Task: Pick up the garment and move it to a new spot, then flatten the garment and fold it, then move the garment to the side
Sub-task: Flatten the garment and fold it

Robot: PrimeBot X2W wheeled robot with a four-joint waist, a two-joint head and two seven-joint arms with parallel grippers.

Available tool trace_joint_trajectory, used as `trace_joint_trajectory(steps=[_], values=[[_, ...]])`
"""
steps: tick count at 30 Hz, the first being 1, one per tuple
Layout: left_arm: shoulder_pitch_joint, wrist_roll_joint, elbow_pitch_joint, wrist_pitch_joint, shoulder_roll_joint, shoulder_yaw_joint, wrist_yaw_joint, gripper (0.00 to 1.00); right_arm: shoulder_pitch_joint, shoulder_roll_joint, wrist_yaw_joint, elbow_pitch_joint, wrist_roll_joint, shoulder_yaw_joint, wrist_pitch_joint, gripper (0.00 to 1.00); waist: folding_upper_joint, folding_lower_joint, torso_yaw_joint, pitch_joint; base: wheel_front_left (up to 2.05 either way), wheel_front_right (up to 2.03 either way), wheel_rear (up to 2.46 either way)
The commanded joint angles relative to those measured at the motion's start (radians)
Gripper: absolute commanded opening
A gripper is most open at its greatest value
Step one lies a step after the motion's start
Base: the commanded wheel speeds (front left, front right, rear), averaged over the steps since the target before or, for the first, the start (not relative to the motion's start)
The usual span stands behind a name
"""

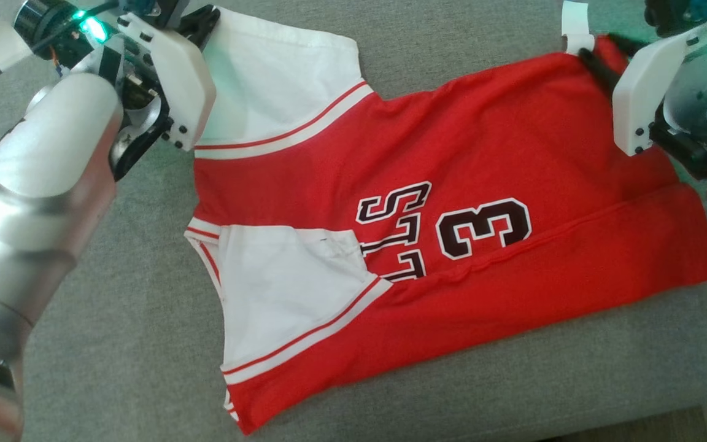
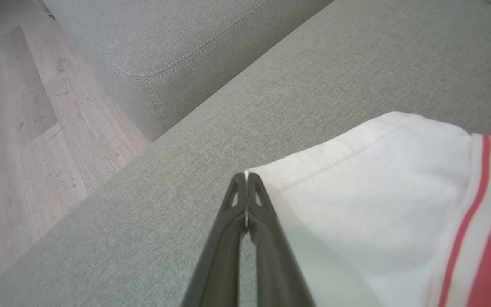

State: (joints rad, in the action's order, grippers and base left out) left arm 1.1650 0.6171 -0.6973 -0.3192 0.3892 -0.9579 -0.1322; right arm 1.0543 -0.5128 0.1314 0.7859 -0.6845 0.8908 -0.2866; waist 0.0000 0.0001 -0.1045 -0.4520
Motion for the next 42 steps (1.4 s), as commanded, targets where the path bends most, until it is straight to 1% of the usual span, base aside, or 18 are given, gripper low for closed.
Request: trace_joint_trajectory(steps=[1, 2, 4, 5, 6, 8, 10, 13, 17, 21, 23, 27, 29, 33, 36, 38, 42], values=[[0.069, 0.007, 0.019, 0.012, 0.030, 0.027, 0.002, 0.00, 0.010, -0.012, -0.001, 0.000, -0.041, 0.017, -0.016, 0.05, 0.0000, -0.0001, 0.003, -0.001, 0.00, 0.00, 0.00], [0.069, 0.009, 0.017, 0.014, 0.029, 0.025, 0.002, 0.00, 0.014, -0.016, -0.001, 0.005, -0.055, 0.029, -0.020, 0.00, 0.0000, -0.0001, 0.003, 0.000, 0.00, 0.00, 0.00], [0.069, 0.015, 0.010, 0.023, 0.031, 0.022, 0.002, 0.00, 0.030, -0.033, -0.001, 0.014, -0.084, 0.061, -0.011, 0.00, 0.0000, -0.0001, 0.004, 0.001, 0.00, 0.00, 0.00], [0.069, 0.015, 0.010, 0.023, 0.031, 0.022, 0.002, 0.00, 0.030, -0.033, -0.001, 0.014, -0.084, 0.061, -0.011, 0.00, 0.0000, -0.0001, 0.004, 0.001, 0.00, 0.00, 0.00], [0.072, 0.012, 0.007, 0.039, 0.036, 0.021, 0.002, 0.00, 0.041, -0.042, -0.001, 0.023, -0.100, 0.068, 0.017, 0.00, 0.0000, -0.0001, 0.003, 0.003, 0.00, 0.00, 0.00], [0.074, 0.008, 0.007, 0.052, 0.039, 0.020, 0.002, 0.00, 0.047, -0.046, -0.001, 0.029, -0.107, 0.068, 0.035, 0.00, 0.0000, -0.0001, 0.002, 0.004, 0.00, 0.00, 0.00], [0.083, -0.004, 0.008, 0.087, 0.046, 0.021, 0.004, 0.00, 0.055, -0.052, -0.001, 0.043, -0.129, 0.061, 0.070, 0.00, 0.0000, -0.0001, 0.001, 0.006, 0.00, 0.00, 0.00], [0.100, -0.028, 0.009, 0.154, 0.056, 0.027, 0.019, 0.00, 0.059, -0.064, -0.001, 0.061, -0.180, 0.039, 0.114, 0.00, 0.0000, -0.0001, 0.001, 0.010, 0.00, 0.00, 0.00], [0.114, -0.038, 0.005, 0.221, 0.061, 0.038, 0.029, 0.00, 0.049, -0.107, -0.001, 0.071, -0.243, 0.022, 0.150, 0.00, 0.0000, -0.0001, 0.005, 0.019, 0.00, 0.00, 0.00], [0.123, -0.037, 0.005, 0.264, 0.067, 0.044, 0.027, 0.00, 0.030, -0.147, -0.001, 0.044, -0.315, 0.002, 0.197, 0.00, 0.0000, -0.0001, 0.004, 0.026, 0.00, 0.00, 0.00], [0.135, -0.041, 0.009, 0.303, 0.070, 0.053, 0.029, 0.00, 0.030, -0.152, -0.001, 0.032, -0.355, -0.023, 0.242, 0.00, 0.0000, -0.0001, 0.002, 0.024, 0.00, 0.00, 0.00], [0.165, -0.061, 0.018, 0.396, 0.062, 0.071, 0.062, 0.00, 0.046, -0.156, -0.001, 0.038, -0.383, -0.048, 0.327, 0.00, 0.0000, -0.0001, 0.009, 0.020, 0.00, 0.00, 0.00], [0.159, -0.052, 0.021, 0.421, 0.053, 0.080, 0.068, 0.00, 0.039, -0.152, -0.001, 0.034, -0.400, -0.051, 0.351, 0.00, 0.0000, -0.0001, 0.015, 0.023, 0.00, 0.00, 0.00], [0.108, -0.035, 0.047, 0.437, 0.058, 0.073, 0.062, 0.00, -0.013, -0.165, -0.001, 0.000, -0.426, -0.039, 0.388, 0.00, 0.0000, -0.0001, 0.025, 0.044, 0.00, 0.00, 0.00], [0.038, -0.022, 0.104, 0.446, 0.081, 0.066, 0.067, 0.00, -0.072, -0.180, -0.001, -0.021, -0.430, -0.023, 0.426, 0.00, 0.0000, -0.0001, 0.030, 0.069, 0.00, 0.00, 0.00], [-0.022, -0.012, 0.159, 0.452, 0.104, 0.062, 0.079, 0.00, -0.116, -0.190, -0.001, -0.032, -0.430, -0.008, 0.444, 0.00, 0.0000, -0.0001, 0.035, 0.088, 0.00, 0.00, 0.00], [-0.161, 0.014, 0.307, 0.450, 0.163, 0.054, 0.121, 0.00, -0.195, -0.206, -0.001, -0.034, -0.434, 0.004, 0.476, 0.00, 0.0000, -0.0001, 0.045, 0.125, 0.00, 0.00, 0.00]])
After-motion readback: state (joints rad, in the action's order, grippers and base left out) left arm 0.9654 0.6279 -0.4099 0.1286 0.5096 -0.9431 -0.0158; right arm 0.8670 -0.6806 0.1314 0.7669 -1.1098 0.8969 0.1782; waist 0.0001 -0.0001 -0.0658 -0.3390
